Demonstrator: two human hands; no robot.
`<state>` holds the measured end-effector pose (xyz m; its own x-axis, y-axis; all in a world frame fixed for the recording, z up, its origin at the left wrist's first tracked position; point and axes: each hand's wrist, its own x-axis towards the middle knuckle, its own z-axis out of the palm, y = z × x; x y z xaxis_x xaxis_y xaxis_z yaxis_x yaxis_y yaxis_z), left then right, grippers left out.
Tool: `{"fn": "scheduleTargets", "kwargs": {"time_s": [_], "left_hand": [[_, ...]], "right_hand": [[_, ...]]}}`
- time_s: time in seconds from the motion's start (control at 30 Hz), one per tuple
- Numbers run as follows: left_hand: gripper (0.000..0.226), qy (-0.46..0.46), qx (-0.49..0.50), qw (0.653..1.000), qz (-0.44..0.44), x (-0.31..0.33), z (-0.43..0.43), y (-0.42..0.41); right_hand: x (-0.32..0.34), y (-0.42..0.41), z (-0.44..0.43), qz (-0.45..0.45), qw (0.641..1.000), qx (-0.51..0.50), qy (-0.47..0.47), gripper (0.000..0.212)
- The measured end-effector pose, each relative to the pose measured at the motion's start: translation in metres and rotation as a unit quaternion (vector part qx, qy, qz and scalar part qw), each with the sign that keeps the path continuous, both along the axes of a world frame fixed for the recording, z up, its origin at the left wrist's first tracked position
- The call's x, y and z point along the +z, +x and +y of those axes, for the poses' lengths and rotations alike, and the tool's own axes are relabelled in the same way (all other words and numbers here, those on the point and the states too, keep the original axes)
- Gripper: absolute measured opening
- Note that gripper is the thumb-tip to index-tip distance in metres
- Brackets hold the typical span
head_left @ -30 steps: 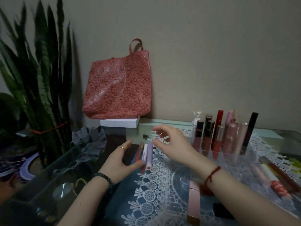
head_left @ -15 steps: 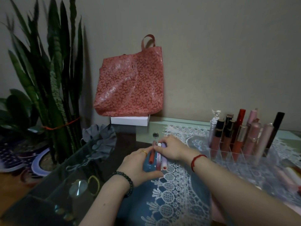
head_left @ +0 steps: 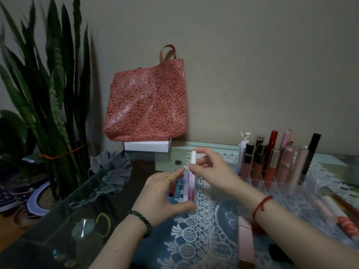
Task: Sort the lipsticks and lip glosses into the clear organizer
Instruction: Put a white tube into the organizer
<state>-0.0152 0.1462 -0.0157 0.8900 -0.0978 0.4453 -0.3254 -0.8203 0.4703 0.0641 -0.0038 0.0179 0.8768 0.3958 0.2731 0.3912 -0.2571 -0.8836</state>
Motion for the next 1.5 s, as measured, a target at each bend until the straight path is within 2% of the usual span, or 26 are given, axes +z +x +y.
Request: {"fn": "scheduleTargets", "kwargs": {"time_s": [0.13,0.27,0.37,0.5,0.6,0.77,1.03,1.27,1.5], "left_hand": [[0.066,-0.055,-0.039,0.996,-0.065,0.005,-0.016,-0.007],[0.047,-0.075,-0.073,0.990,-0.100,0.013,-0.042,-0.012],[0.049,-0.076,-0.105,0.984,-0.120,0.022,-0.062,-0.013],[0.034,-0.153,-0.145,0.970,-0.122,0.035,-0.092,-0.010],[0.035,-0.185,-0.140,0.964,-0.130,0.041,-0.111,-0.002],[0.036,-0.226,-0.132,0.958,-0.120,0.046,-0.145,0.012],[0.035,-0.245,-0.082,0.959,-0.119,0.030,-0.151,0.024],[0.055,-0.237,-0.016,0.970,-0.054,0.013,-0.129,0.034],[0.083,-0.194,-0.027,0.980,0.044,0.003,-0.124,0.033]], "right_hand": [[0.015,-0.023,-0.032,0.031,0.995,0.038,0.092,0.052],[0.027,-0.045,-0.059,0.037,0.981,0.049,0.183,0.053],[0.035,-0.052,-0.077,0.010,0.974,0.029,0.222,0.049],[0.045,-0.054,-0.101,-0.024,0.969,0.008,0.244,0.040],[0.051,-0.051,-0.115,-0.044,0.963,-0.003,0.265,0.033],[0.050,-0.039,-0.139,-0.073,0.950,-0.030,0.302,0.035],[0.041,-0.025,-0.175,-0.170,0.940,-0.149,0.255,0.042],[0.028,-0.016,-0.199,-0.225,0.925,-0.236,0.196,0.044],[0.005,-0.001,-0.213,-0.197,0.924,-0.277,0.174,0.040]]}}
